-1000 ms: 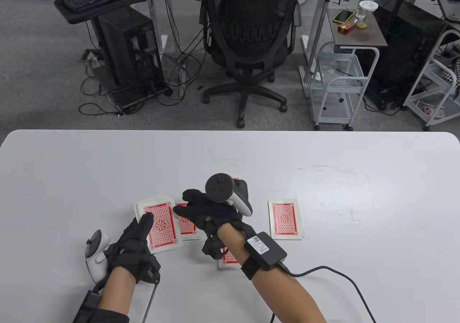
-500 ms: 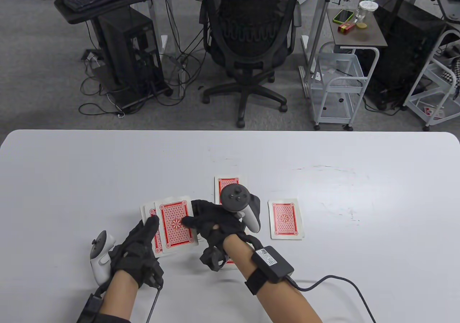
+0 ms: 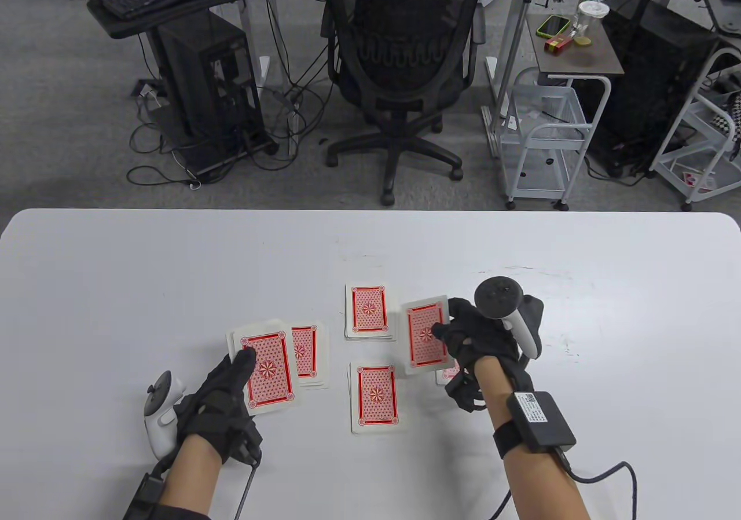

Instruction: Four-player card dealing with fan arrangement

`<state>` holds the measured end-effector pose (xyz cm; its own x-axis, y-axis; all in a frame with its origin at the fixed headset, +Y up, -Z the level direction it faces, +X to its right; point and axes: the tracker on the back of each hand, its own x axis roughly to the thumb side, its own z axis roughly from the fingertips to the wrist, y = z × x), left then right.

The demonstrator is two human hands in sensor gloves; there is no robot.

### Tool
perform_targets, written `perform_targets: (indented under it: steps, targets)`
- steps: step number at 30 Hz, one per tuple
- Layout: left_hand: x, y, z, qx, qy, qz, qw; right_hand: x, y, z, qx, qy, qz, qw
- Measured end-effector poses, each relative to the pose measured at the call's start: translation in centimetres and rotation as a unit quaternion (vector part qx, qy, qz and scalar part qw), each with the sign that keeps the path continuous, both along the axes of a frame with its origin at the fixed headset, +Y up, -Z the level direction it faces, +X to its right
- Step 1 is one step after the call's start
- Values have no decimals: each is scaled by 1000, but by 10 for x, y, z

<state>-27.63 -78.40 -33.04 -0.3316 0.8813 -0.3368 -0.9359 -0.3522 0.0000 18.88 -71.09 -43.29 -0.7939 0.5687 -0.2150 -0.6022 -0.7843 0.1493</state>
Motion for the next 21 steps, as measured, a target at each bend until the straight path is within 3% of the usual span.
perform_targets:
  steps: [5, 10, 14, 21]
  targets:
    - [-2, 0, 0, -2, 5, -2, 1000, 16, -28, -8, -37, -45, 114, 992]
    - [-4, -1, 2, -6, 13, -6, 1000, 8, -46, -16, -54, -30, 292, 954]
    - [-5, -1, 2, -7, 18, -8, 1000, 4, -36, -11, -38, -24, 280, 959]
    - [4, 3, 4, 3, 10, -18, 1000, -42, 14, 28, 65, 36, 118, 990]
